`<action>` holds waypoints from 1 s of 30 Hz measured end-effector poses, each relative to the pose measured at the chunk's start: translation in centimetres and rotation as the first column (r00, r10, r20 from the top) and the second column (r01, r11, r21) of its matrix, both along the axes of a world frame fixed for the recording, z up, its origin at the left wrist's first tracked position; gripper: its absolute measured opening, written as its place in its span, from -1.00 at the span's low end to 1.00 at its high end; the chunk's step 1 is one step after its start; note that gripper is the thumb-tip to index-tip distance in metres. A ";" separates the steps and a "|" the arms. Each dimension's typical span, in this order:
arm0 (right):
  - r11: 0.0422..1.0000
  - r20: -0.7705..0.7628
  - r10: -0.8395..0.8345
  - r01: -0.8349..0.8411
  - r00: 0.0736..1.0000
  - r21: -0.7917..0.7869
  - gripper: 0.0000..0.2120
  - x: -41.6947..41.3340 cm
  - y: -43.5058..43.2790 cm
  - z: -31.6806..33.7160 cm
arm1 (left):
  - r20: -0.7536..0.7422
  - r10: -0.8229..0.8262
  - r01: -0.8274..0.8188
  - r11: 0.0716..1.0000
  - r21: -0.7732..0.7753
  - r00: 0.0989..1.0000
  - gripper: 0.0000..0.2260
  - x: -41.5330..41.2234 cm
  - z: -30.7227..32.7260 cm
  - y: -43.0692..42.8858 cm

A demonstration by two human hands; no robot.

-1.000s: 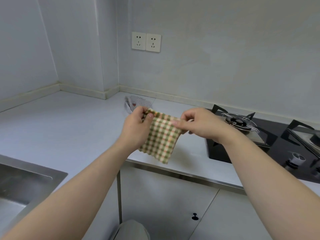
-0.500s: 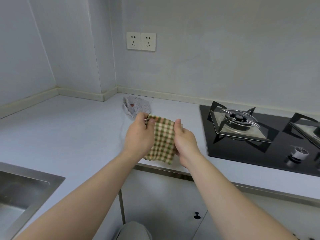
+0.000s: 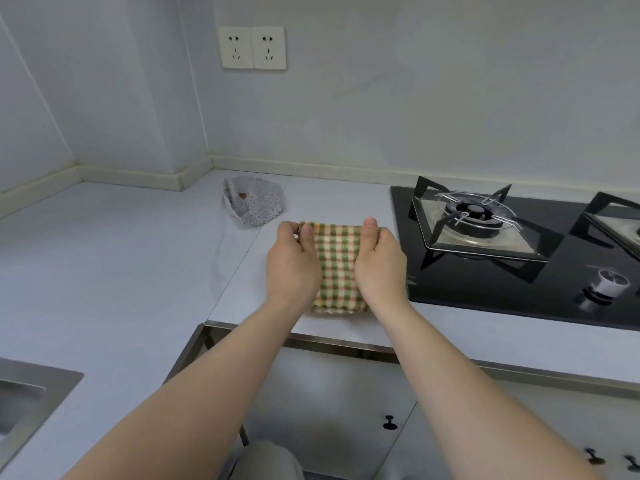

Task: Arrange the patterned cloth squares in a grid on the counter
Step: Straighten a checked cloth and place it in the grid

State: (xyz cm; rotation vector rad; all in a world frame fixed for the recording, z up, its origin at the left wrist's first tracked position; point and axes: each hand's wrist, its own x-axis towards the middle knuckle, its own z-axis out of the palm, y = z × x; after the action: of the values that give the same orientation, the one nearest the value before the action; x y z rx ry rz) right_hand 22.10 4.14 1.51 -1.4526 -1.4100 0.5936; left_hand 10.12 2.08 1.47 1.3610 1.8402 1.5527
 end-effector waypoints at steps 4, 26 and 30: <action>1.000 -0.028 -0.019 0.019 0.999 -0.005 -0.50 0.9 2.0 -0.5 | 0.043 0.009 -0.010 1.000 0.009 0.999 -0.81 1.0 -0.7 2.3; 0.818 -0.095 -0.531 0.481 0.842 -0.314 -0.60 23.5 -0.6 22.2 | 0.117 -0.436 0.451 0.856 -0.253 0.893 -0.83 23.6 23.0 5.7; 0.751 -0.060 -0.627 0.583 0.776 -0.309 -0.62 31.8 -4.4 24.2 | 0.142 -0.566 0.584 0.782 -0.218 0.812 -0.83 32.5 25.2 3.3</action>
State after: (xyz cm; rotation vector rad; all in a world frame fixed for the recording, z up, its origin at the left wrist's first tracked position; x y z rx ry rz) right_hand 53.94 -0.27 25.68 -1.9214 -0.6623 0.4738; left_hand 42.57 5.34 26.64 1.5304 1.3307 0.9913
